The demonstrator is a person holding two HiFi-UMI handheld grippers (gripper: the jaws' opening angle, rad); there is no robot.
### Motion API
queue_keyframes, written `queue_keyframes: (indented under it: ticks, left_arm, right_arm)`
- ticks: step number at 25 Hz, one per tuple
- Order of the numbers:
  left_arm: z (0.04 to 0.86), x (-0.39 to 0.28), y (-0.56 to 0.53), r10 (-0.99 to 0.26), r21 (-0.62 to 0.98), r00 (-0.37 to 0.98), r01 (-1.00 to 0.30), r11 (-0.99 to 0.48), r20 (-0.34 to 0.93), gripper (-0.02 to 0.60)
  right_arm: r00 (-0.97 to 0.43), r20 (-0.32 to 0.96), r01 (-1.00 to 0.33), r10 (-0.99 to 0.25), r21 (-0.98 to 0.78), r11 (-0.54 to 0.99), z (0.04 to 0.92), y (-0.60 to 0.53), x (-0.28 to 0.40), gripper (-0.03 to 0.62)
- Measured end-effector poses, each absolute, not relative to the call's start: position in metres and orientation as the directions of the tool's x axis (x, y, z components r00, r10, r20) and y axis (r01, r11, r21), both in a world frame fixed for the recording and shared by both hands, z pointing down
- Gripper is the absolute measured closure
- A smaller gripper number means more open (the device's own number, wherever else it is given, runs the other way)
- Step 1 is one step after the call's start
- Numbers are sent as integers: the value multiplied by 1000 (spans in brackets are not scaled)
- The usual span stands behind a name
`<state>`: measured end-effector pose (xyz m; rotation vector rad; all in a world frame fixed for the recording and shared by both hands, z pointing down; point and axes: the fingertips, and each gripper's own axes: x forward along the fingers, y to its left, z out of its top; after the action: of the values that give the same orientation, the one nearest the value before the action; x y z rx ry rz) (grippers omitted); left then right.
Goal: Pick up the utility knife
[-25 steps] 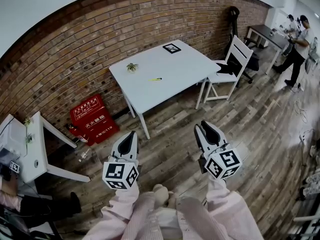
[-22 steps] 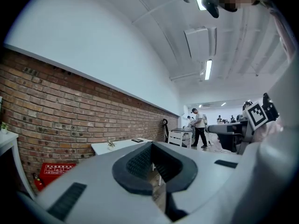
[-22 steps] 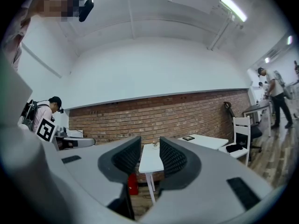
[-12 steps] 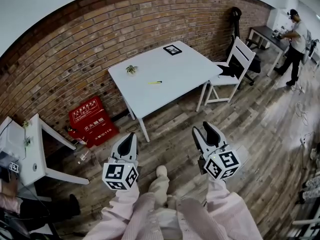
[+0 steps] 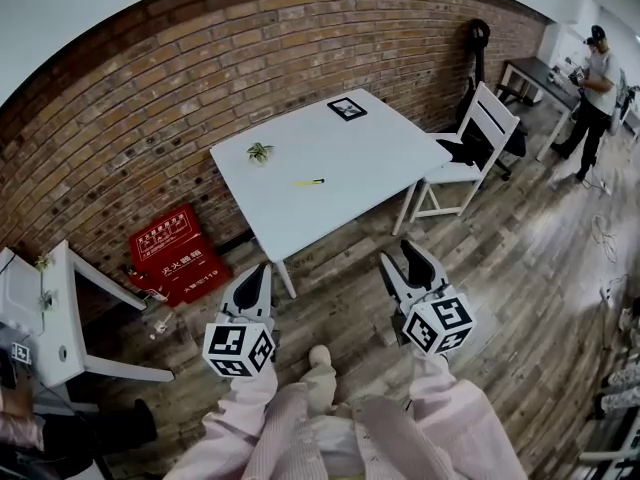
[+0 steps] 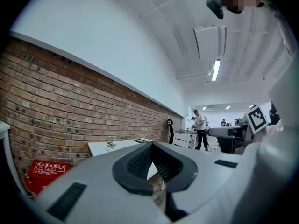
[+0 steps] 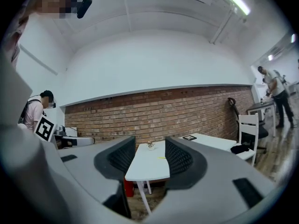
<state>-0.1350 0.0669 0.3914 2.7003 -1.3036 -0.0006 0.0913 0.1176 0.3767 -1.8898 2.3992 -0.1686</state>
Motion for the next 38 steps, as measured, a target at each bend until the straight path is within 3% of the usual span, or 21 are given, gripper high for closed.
queue_keyframes:
  ticks: [23,38]
  left_arm:
    - [415,-97,-96,-750,176,651,-757,-629,120,590]
    - [452,-92,-148,-752,227,628,-777,-588,200,590]
  right_arm:
    - [-251,97,-956,-963,-184,230,401,-54,116,414]
    - [-336,180,-933,-925,-199,300,436,-119,110,414]
